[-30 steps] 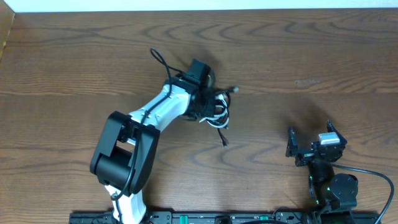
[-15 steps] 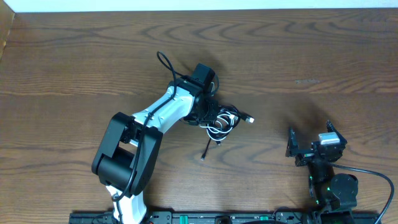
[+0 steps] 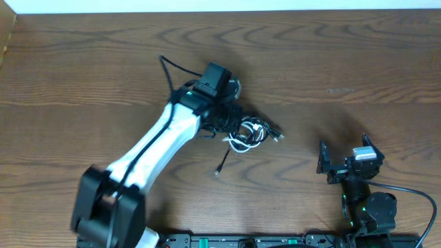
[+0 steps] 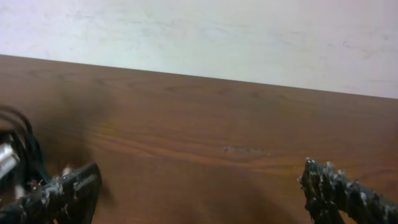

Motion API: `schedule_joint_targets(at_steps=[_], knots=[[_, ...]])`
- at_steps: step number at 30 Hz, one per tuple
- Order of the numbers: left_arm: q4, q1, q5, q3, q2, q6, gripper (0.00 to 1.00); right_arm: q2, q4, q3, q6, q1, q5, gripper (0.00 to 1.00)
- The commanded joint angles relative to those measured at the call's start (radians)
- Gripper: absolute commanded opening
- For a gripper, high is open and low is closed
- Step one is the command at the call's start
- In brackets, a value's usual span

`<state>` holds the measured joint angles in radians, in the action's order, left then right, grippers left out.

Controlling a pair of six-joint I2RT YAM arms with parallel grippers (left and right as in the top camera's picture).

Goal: Untangle cables
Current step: 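Reach the left gripper forward and grasp the black-white cable bundle, then move the right gripper toward the bundle and grasp a black cable loop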

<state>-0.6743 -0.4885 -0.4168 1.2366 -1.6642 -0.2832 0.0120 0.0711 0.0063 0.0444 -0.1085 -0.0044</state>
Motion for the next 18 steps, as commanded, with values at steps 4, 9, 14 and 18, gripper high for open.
schedule_joint_targets(at_steps=[4, 9, 14, 18], knots=[[-0.003, -0.001, -0.002, 0.011, 0.09, 0.032, 0.08, -0.005, 0.005, -0.001, -0.006, 0.005, -0.002, 0.99], [-0.006, -0.004, -0.049, 0.011, 0.09, 0.031, 0.08, -0.005, 0.005, -0.001, -0.006, 0.005, -0.002, 0.99], [0.006, -0.025, -0.126, 0.011, 0.09, 0.031, 0.08, -0.005, 0.004, -0.001, -0.006, 0.005, -0.003, 0.99], [0.029, -0.064, -0.125, 0.011, 0.09, 0.032, 0.08, -0.005, 0.004, -0.001, -0.006, 0.005, -0.003, 0.99]])
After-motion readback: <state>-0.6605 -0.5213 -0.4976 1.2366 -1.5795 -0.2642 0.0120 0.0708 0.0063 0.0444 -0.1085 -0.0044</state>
